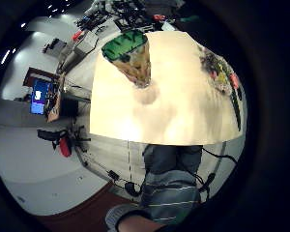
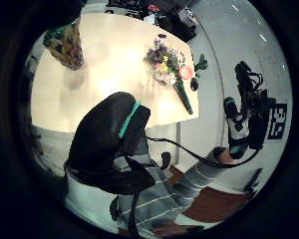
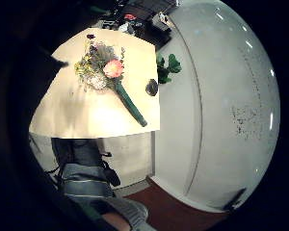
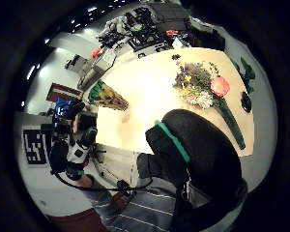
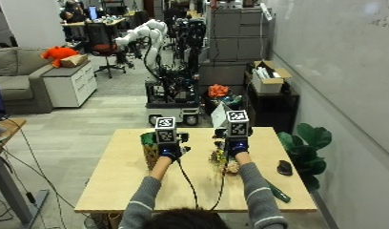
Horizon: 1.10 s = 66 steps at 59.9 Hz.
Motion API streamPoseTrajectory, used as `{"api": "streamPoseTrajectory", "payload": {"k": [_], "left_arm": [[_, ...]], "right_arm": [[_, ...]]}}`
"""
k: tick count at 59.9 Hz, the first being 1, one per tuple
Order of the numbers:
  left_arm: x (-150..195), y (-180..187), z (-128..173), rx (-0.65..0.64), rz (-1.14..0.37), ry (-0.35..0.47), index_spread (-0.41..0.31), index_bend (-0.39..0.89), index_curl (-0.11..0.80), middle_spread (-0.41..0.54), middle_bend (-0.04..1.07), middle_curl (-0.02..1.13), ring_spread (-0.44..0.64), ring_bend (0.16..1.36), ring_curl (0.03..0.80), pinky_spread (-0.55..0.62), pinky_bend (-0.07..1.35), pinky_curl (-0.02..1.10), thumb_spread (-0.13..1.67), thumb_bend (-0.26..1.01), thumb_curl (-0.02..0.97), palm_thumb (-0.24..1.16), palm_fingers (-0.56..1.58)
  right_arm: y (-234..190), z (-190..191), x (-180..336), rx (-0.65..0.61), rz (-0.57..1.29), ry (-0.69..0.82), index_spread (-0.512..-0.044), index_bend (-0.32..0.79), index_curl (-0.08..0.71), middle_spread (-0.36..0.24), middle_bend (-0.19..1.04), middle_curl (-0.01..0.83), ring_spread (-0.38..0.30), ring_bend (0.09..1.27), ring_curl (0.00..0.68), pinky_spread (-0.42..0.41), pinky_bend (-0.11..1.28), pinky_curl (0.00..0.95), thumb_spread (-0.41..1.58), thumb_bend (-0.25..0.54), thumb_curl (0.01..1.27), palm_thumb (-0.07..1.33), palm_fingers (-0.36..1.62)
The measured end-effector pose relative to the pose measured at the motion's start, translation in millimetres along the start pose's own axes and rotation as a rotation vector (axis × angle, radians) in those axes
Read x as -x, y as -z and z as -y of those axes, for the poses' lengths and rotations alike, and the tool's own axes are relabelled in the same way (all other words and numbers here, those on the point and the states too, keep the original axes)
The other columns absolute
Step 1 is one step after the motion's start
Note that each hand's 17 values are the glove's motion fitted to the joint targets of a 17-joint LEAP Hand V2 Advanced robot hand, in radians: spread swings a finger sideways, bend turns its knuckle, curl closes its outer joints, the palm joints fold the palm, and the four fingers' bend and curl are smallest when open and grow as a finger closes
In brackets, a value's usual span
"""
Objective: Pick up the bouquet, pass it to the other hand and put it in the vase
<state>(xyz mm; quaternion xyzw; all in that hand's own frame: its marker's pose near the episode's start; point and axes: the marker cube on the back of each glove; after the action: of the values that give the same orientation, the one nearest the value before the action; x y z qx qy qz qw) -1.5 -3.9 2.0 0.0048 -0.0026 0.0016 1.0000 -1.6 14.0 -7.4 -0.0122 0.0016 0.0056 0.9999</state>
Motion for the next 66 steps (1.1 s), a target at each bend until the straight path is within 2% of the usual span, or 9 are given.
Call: {"api": "streamPoseTrajectory", "payload": {"k": [3,7,16,21,34,49,53,61,66], "left_arm": [[0,-1,0,0.0,-0.001,0.0,-0.046,0.3,0.115,0.018,0.27,0.12,0.08,0.37,0.104,0.14,0.21,0.09,0.55,0.11,0.069,0.21,0.56],[1,-2,0,0.003,0.001,-0.003,-0.058,0.3,0.169,0.023,0.26,0.18,0.11,0.37,0.151,0.18,0.2,0.13,0.74,0.1,0.1,0.22,0.54],[3,-4,-1,0.006,-0.001,-0.014,-0.07,0.27,0.248,0.028,0.22,0.24,0.13,0.37,0.189,0.22,0.18,0.18,0.95,0.05,0.157,0.23,0.53],[2,1,-8,0.014,-0.011,-0.012,-0.072,0.25,0.28,0.029,0.21,0.27,0.14,0.36,0.202,0.23,0.17,0.19,1.0,0.02,0.183,0.24,0.52],[4,-10,5,0.006,-0.027,-0.017,-0.075,0.22,0.342,0.03,0.19,0.32,0.15,0.35,0.229,0.24,0.17,0.22,1.06,-0.02,0.233,0.25,0.52],[6,-19,1,0.025,-0.035,-0.021,-0.076,0.19,0.389,0.024,0.18,0.35,0.15,0.34,0.256,0.24,0.16,0.23,1.07,-0.02,0.264,0.25,0.51],[6,-24,3,0.024,-0.04,-0.026,-0.077,0.19,0.396,0.023,0.18,0.35,0.15,0.34,0.262,0.24,0.16,0.24,1.07,-0.02,0.269,0.25,0.51],[4,-30,-2,0.039,-0.042,-0.038,-0.077,0.19,0.408,0.022,0.18,0.36,0.15,0.34,0.272,0.24,0.17,0.24,1.07,-0.02,0.278,0.25,0.51],[0,-25,-16,0.05,-0.049,-0.048,-0.077,0.19,0.413,0.022,0.18,0.36,0.15,0.34,0.277,0.24,0.17,0.24,1.07,-0.02,0.282,0.24,0.51]], "right_arm": [[5,-9,1,0.01,-0.002,0.001,-0.259,0.12,0.056,-0.068,0.22,0.08,-0.013,0.36,0.099,0.135,0.41,0.129,0.56,0.19,0.06,0.31,0.36],[7,-12,1,0.005,-0.008,0.009,-0.326,0.13,0.093,-0.087,0.22,0.124,-0.012,0.39,0.147,0.172,0.43,0.179,0.77,0.187,0.09,0.34,0.33],[3,-3,4,-0.011,0.006,0.014,-0.389,0.13,0.138,-0.105,0.23,0.196,-0.01,0.41,0.193,0.21,0.44,0.231,1.02,0.151,0.12,0.36,0.3],[0,6,4,-0.025,-0.003,0.023,-0.402,0.13,0.156,-0.105,0.22,0.224,-0.01,0.41,0.21,0.218,0.44,0.25,1.09,0.127,0.14,0.37,0.29],[-5,13,3,-0.011,-0.005,0.029,-0.412,0.13,0.186,-0.106,0.22,0.278,-0.009,0.41,0.241,0.226,0.44,0.284,1.16,0.064,0.18,0.39,0.28],[-1,1,-5,0.01,-0.006,0.004,-0.416,0.13,0.203,-0.095,0.21,0.314,-0.009,0.41,0.264,0.229,0.43,0.309,1.19,-0.003,0.21,0.41,0.27],[-4,6,-10,-0.01,-0.008,0.0,-0.417,0.13,0.206,-0.095,0.2,0.321,-0.009,0.41,0.268,0.229,0.43,0.314,1.19,-0.012,0.21,0.42,0.27],[0,-11,-25,0.001,-0.007,-0.012,-0.416,0.12,0.208,-0.095,0.2,0.333,-0.009,0.41,0.277,0.23,0.43,0.323,1.2,-0.016,0.22,0.42,0.27],[-3,-11,-38,-0.015,0.017,-0.023,-0.417,0.12,0.208,-0.095,0.2,0.338,-0.009,0.41,0.283,0.229,0.43,0.329,1.2,-0.016,0.23,0.42,0.27]]}}
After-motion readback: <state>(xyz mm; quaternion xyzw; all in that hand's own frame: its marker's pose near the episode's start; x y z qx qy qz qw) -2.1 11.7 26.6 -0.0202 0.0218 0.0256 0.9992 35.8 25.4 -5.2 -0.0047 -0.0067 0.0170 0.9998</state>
